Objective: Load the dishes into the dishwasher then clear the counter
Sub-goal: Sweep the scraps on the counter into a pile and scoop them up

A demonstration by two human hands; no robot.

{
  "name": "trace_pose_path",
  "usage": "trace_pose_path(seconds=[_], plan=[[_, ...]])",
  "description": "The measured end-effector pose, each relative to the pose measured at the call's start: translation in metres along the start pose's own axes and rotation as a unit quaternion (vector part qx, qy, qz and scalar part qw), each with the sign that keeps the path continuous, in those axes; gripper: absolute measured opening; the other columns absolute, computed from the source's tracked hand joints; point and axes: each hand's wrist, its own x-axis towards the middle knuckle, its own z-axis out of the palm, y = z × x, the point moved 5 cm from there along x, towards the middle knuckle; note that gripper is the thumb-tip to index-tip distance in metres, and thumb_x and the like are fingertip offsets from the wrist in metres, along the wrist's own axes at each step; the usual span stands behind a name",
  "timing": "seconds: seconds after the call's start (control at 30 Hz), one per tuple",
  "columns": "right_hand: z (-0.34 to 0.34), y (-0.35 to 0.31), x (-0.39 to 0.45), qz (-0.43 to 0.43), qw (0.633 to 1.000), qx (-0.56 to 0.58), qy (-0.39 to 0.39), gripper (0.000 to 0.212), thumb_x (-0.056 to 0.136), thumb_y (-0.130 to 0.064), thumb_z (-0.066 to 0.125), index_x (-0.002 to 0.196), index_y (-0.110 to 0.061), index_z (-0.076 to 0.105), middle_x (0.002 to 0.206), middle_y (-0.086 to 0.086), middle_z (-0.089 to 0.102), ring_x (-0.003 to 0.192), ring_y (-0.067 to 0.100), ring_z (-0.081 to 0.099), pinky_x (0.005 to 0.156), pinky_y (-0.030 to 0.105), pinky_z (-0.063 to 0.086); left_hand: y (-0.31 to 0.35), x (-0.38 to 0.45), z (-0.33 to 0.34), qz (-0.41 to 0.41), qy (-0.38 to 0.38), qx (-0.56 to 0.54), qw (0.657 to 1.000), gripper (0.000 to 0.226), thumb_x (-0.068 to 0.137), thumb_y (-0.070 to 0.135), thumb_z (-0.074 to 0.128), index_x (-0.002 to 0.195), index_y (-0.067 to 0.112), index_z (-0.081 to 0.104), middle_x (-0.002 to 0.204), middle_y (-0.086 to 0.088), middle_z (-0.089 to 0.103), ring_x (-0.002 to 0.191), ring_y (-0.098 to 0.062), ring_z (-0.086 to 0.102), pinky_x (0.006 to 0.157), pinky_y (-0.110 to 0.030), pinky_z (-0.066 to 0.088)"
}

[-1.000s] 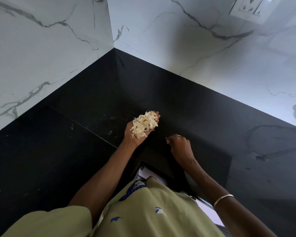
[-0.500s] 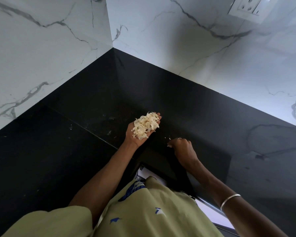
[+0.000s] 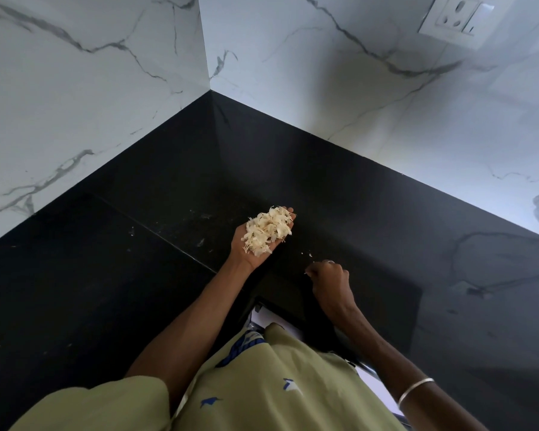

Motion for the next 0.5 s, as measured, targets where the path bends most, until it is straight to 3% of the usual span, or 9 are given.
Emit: trace_pose_path(seconds=[0.03, 0.13, 0.2, 0.27, 0.33, 0.37, 0.4, 0.43, 0.5], plan=[[-0.002, -0.004, 0.001, 0.011, 0.999, 0.044, 0.003, 0.019, 0.093, -0.009, 0.061, 0.107, -0.019, 0.07, 0.11, -0.004, 0.067, 0.083, -0.004, 0.058, 0.069, 0.008, 0.049, -0.003, 0.002, 0.002, -0.009, 0.006, -0.009, 1.0, 0.051, 0.104, 0.023, 0.022, 0.139, -0.009, 0.041, 0.154, -0.023, 0.031, 0.134, -0.038, 0.041, 0.115, -0.045, 0.029], [-0.023, -0.019, 0.01, 0.045, 0.984, 0.167, 0.053, 0.015, 0.088, -0.013, 0.069, 0.099, -0.022, 0.073, 0.1, -0.01, 0.072, 0.083, -0.006, 0.066, 0.078, 0.018, 0.057, -0.005, -0.005, -0.013, 0.071, 0.166, 0.059, 0.982, 0.052, 0.102, 0.032, 0.039, 0.147, 0.006, 0.037, 0.153, -0.01, 0.036, 0.141, -0.03, 0.037, 0.112, -0.043, 0.035], [-0.044, -0.034, 0.017, 0.039, 0.973, 0.208, 0.091, 0.013, 0.085, -0.016, 0.072, 0.097, -0.021, 0.075, 0.094, -0.013, 0.073, 0.082, -0.008, 0.066, 0.075, 0.015, 0.057, 0.002, 0.001, -0.011, 0.147, 0.118, 0.232, 0.954, 0.05, 0.101, 0.032, 0.047, 0.146, 0.013, 0.04, 0.151, -0.001, 0.04, 0.14, -0.02, 0.039, 0.114, -0.034, 0.035], [-0.064, -0.05, 0.024, 0.015, 0.967, 0.224, 0.12, 0.014, 0.084, -0.016, 0.074, 0.098, -0.02, 0.075, 0.093, -0.014, 0.073, 0.082, -0.009, 0.066, 0.074, 0.01, 0.054, -0.004, 0.008, -0.002, 0.186, 0.046, 0.437, 0.879, 0.044, 0.099, 0.032, 0.053, 0.141, 0.02, 0.048, 0.147, 0.008, 0.046, 0.135, -0.01, 0.046, 0.114, -0.025, 0.035], [-0.077, -0.067, 0.033, -0.008, 0.964, 0.229, 0.133, 0.014, 0.083, -0.016, 0.076, 0.097, -0.019, 0.076, 0.092, -0.014, 0.073, 0.082, -0.009, 0.067, 0.074, 0.008, 0.052, -0.005, 0.01, -0.01, 0.2, 0.068, 0.485, 0.849, 0.037, 0.098, 0.038, 0.052, 0.131, 0.022, 0.055, 0.135, 0.01, 0.055, 0.126, -0.013, 0.055, 0.105, -0.019, 0.043], [-0.08, -0.075, 0.037, -0.021, 0.964, 0.226, 0.136, 0.014, 0.083, -0.015, 0.076, 0.097, -0.019, 0.076, 0.092, -0.013, 0.073, 0.083, -0.008, 0.067, 0.075, 0.009, 0.053, -0.001, 0.007, -0.008, 0.239, 0.078, 0.542, 0.802, 0.032, 0.097, 0.041, 0.052, 0.123, 0.023, 0.06, 0.125, 0.008, 0.061, 0.118, -0.013, 0.059, 0.095, -0.013, 0.044], [-0.081, -0.083, 0.04, -0.036, 0.966, 0.218, 0.134, 0.014, 0.083, -0.014, 0.076, 0.097, -0.018, 0.076, 0.093, -0.012, 0.074, 0.084, -0.006, 0.067, 0.076, 0.01, 0.054, 0.001, 0.0, -0.004, 0.251, 0.086, 0.555, 0.788, 0.029, 0.095, 0.043, 0.054, 0.116, 0.024, 0.062, 0.114, 0.009, 0.064, 0.11, -0.012, 0.062, 0.085, -0.006, 0.041], [-0.081, -0.089, 0.043, -0.05, 0.969, 0.206, 0.129, 0.014, 0.083, -0.013, 0.075, 0.097, -0.018, 0.076, 0.095, -0.011, 0.074, 0.085, -0.005, 0.067, 0.077, 0.012, 0.054, 0.001, 0.003, -0.005, 0.267, 0.085, 0.611, 0.741, 0.028, 0.095, 0.044, 0.054, 0.114, 0.024, 0.061, 0.111, 0.01, 0.064, 0.107, -0.01, 0.062, 0.081, -0.004, 0.037], [-0.078, -0.099, 0.047, -0.072, 0.977, 0.172, 0.107, 0.015, 0.085, -0.011, 0.073, 0.098, -0.018, 0.076, 0.097, -0.009, 0.073, 0.086, -0.005, 0.066, 0.078, 0.012, 0.055, 0.0, -0.002, 0.005, 0.288, 0.087, 0.68, 0.668, 0.03, 0.098, 0.041, 0.045, 0.119, 0.022, 0.057, 0.115, 0.005, 0.061, 0.111, -0.013, 0.06, 0.084, -0.008, 0.039]])
